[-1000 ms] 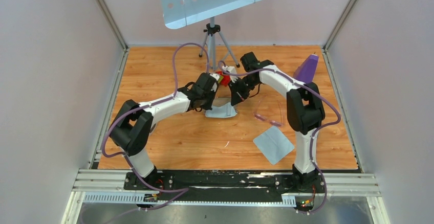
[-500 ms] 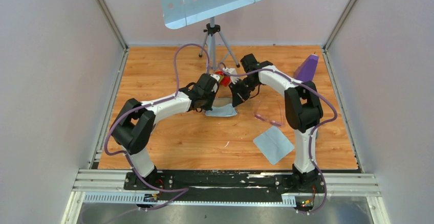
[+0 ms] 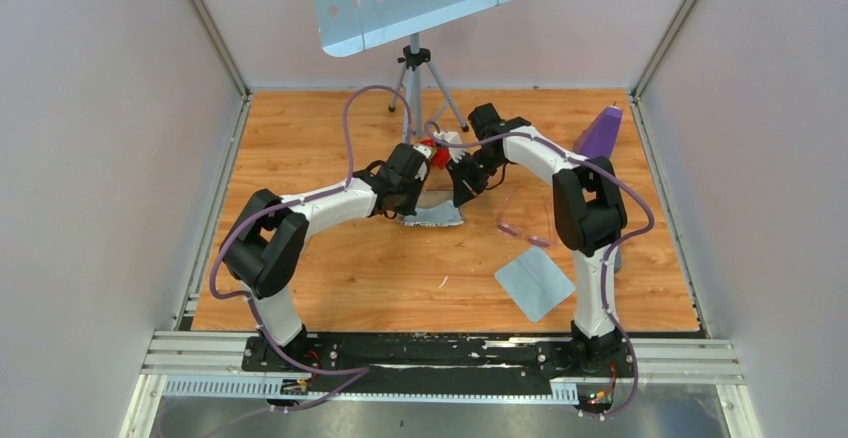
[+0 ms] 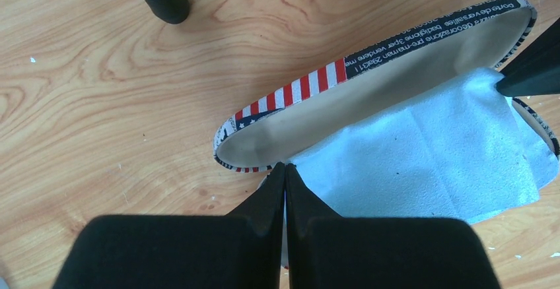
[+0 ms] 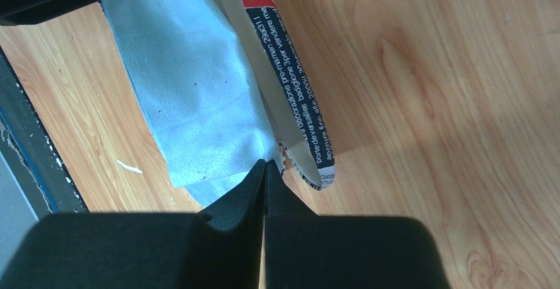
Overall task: Organize the sunglasses
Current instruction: Place the glasses cleaning cloth in the sunglasses case.
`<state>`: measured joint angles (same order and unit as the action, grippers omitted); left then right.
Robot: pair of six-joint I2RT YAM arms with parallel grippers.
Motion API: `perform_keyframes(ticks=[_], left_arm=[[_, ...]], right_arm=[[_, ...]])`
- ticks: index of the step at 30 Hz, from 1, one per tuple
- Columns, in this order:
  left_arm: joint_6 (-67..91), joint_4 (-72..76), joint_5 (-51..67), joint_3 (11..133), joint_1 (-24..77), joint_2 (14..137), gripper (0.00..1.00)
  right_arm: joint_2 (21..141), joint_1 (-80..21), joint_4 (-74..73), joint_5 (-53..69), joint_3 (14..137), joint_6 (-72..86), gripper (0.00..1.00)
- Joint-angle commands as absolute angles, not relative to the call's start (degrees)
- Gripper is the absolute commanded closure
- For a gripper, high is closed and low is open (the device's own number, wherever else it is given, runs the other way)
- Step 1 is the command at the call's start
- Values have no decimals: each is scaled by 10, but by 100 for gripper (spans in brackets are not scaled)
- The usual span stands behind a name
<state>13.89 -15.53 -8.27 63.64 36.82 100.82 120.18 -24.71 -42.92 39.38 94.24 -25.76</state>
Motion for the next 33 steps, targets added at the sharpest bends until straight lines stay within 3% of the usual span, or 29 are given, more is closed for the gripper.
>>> perform_keyframes(ticks=[1,20,26,33], left_arm=[[136,-147,-95,650,364,1020,100],[137,-161,-98,649,365,1028,100],[137,-163,-99,650,364,1023,100],[131,-171,-111,650,365,996,87]], right_arm=[[1221,-241,-452,392,967,-273,100],[1242,-243,-486,394,964,-284,100],[1241,-244,-484,391,970,-274,92],[1206,-244,-485,370,967,-269,81]])
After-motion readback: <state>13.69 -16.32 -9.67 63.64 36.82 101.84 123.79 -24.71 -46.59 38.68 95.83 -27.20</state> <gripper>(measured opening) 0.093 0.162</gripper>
